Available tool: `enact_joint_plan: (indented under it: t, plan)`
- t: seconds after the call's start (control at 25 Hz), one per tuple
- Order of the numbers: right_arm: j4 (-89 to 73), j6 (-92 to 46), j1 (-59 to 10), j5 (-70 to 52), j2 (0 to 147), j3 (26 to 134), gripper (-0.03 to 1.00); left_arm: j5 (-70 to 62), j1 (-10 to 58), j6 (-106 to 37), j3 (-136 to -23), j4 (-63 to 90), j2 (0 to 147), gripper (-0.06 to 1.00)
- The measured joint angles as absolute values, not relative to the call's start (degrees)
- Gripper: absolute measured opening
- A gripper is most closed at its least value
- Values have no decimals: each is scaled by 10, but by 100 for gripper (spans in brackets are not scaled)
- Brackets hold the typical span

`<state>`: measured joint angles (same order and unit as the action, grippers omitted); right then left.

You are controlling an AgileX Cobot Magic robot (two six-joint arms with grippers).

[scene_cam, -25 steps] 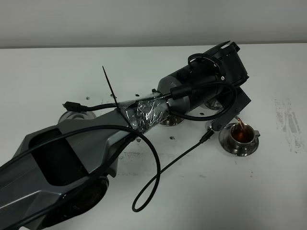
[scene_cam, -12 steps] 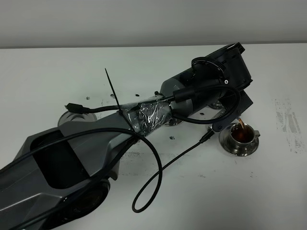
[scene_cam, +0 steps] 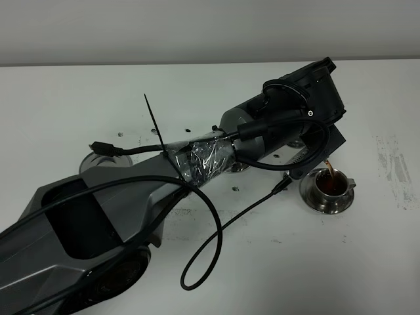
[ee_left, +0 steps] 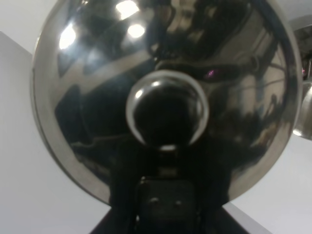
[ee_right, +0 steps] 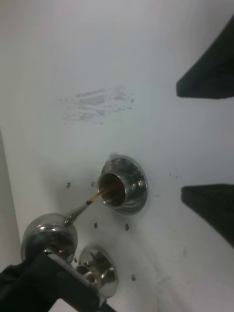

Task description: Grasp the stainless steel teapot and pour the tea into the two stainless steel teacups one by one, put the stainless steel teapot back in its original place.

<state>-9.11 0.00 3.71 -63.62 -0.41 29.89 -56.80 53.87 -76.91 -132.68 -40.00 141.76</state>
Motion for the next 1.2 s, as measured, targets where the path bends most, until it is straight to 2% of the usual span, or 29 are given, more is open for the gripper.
enact_joint_plan:
  t: [1.2]
  plan:
    - [-91,0,37,-636,-4,299,40,-591,523,-708,-1327,-297,1417,19]
